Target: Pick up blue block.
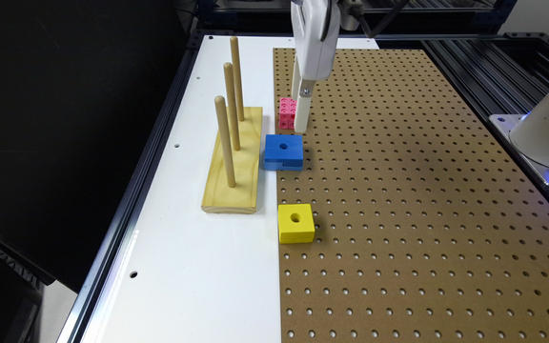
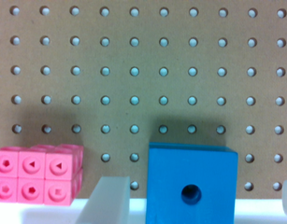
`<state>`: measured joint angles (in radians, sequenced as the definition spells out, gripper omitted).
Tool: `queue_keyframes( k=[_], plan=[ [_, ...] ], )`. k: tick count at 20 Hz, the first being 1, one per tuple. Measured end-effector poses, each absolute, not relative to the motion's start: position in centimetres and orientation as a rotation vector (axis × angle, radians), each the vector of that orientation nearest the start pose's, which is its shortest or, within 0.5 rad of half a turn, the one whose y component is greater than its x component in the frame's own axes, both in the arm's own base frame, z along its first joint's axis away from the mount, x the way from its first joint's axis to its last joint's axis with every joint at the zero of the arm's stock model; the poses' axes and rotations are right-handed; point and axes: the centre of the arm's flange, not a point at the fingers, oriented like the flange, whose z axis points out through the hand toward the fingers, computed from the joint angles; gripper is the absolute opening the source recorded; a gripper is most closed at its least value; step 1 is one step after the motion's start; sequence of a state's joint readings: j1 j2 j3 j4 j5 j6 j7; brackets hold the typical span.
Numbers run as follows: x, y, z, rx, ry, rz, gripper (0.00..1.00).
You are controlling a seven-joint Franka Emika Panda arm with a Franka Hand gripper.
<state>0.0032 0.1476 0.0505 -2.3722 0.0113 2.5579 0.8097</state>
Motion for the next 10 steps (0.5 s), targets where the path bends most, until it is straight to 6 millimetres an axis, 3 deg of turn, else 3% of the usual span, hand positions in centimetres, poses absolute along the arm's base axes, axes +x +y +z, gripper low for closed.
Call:
queue_keyframes(
  k=[6,10],
  plan=[
    [51.4,2.8,22.7,-2.886,1.165,-0.031,1.00],
    [52.0,2.8,22.1,-2.885,1.165,-0.031,1.00]
  ],
)
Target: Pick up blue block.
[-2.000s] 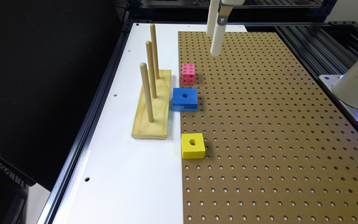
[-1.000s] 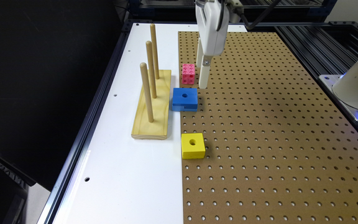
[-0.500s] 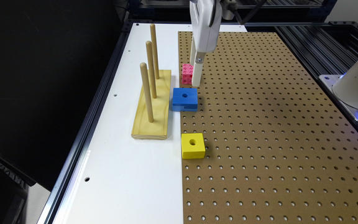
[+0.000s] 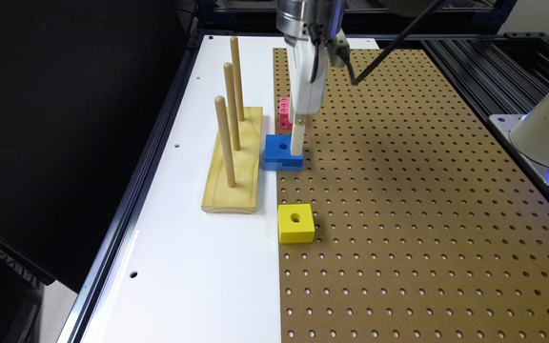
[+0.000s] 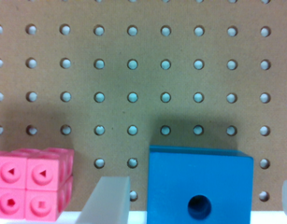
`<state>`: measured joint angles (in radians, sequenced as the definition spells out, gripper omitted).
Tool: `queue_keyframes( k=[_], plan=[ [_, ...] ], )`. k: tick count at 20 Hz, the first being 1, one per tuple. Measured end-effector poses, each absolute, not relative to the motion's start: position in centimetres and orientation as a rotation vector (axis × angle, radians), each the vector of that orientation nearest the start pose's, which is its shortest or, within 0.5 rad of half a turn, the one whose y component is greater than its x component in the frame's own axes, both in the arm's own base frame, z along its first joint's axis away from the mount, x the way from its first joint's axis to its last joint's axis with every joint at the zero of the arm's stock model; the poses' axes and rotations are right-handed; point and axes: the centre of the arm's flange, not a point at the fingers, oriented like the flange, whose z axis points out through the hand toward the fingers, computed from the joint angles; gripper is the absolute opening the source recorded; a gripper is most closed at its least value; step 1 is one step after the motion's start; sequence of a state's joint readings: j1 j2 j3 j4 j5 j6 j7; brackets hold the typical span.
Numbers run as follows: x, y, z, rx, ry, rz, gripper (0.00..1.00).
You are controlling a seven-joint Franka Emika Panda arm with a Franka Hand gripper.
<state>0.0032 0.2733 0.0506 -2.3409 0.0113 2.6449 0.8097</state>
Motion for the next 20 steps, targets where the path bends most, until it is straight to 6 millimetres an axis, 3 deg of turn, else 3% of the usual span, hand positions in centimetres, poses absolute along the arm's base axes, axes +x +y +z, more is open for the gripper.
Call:
queue_keyframes(
  k=[15,20],
  plan=[
    [52.5,3.1,22.5,-2.880,1.157,-0.050,1.00],
    [52.6,3.1,21.1,-2.884,1.159,-0.029,1.00]
  ],
)
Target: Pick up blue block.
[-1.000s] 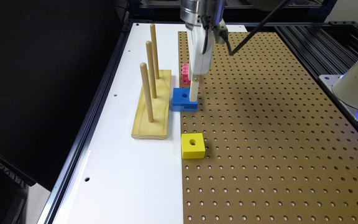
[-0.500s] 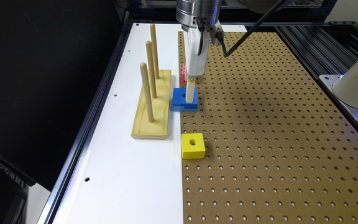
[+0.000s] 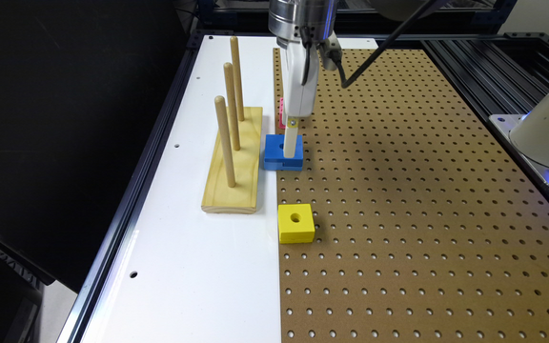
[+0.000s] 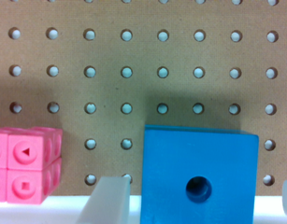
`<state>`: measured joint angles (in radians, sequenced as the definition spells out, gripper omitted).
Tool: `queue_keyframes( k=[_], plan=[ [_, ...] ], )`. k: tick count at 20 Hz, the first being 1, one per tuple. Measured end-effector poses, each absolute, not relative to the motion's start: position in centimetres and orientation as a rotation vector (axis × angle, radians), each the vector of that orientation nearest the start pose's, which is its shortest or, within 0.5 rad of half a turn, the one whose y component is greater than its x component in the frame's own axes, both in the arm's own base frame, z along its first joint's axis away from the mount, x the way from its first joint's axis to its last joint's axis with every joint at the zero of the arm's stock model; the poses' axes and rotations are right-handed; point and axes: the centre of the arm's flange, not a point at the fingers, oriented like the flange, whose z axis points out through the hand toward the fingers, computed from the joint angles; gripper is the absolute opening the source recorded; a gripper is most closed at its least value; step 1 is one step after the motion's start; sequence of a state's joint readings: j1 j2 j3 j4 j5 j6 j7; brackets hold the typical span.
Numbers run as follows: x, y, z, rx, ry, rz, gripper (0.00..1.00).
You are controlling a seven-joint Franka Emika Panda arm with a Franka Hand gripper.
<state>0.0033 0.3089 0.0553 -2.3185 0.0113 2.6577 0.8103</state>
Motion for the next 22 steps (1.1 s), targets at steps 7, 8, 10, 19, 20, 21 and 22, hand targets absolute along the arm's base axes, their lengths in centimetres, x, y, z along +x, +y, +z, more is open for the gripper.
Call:
queue_keyframes(
  k=[7,8,10,19,20,21,22],
  plan=[
    [53.2,3.2,20.6,-2.883,1.159,-0.026,1.00],
    [53.3,3.2,20.6,-2.883,1.158,-0.028,1.00],
    [53.4,3.3,20.7,-2.882,1.156,-0.031,1.00],
    [53.5,3.5,17.6,-2.878,1.160,-0.024,0.00],
    [53.5,3.5,17.6,-2.878,1.160,-0.024,0.00],
    [53.5,3.5,17.6,-2.878,1.160,-0.024,0.00],
    [53.5,3.5,17.6,-2.878,1.160,-0.024,0.00]
  ],
)
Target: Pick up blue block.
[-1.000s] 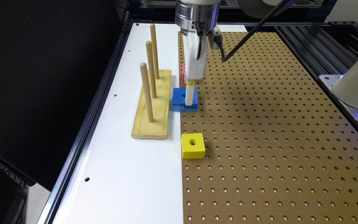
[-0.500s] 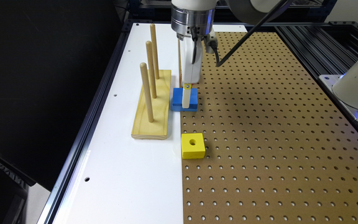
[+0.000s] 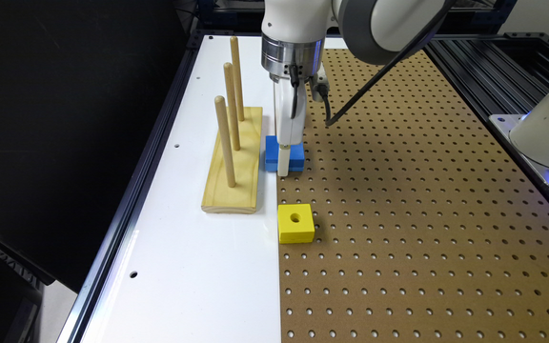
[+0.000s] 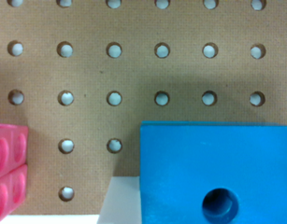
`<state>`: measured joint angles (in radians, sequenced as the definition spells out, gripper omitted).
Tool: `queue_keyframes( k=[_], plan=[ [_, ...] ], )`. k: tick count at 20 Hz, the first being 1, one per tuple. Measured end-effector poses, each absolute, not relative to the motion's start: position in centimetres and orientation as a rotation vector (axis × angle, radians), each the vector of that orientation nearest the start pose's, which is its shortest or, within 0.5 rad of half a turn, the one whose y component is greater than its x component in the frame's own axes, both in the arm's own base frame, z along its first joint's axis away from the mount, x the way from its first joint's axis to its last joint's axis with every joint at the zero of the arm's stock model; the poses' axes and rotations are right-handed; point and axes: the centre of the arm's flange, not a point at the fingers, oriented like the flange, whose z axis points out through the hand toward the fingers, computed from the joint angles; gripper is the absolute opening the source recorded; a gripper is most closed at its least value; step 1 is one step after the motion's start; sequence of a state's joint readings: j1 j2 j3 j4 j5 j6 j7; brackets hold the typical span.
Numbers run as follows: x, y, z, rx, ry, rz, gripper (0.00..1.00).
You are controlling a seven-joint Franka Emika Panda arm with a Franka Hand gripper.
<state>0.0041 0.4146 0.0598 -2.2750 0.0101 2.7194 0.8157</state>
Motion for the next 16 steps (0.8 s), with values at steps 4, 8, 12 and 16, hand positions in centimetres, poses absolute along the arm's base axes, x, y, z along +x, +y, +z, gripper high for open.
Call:
queue_keyframes(
  k=[4,8,12,16],
  plan=[
    [53.5,3.5,17.6,-2.878,1.161,-0.024,0.00],
    [53.5,3.4,17.6,-2.877,1.164,-0.024,0.00],
    [53.6,3.3,18.2,-2.875,1.163,-0.033,0.00],
    [53.7,3.3,21.4,-2.882,1.163,-0.026,0.00]
  ],
)
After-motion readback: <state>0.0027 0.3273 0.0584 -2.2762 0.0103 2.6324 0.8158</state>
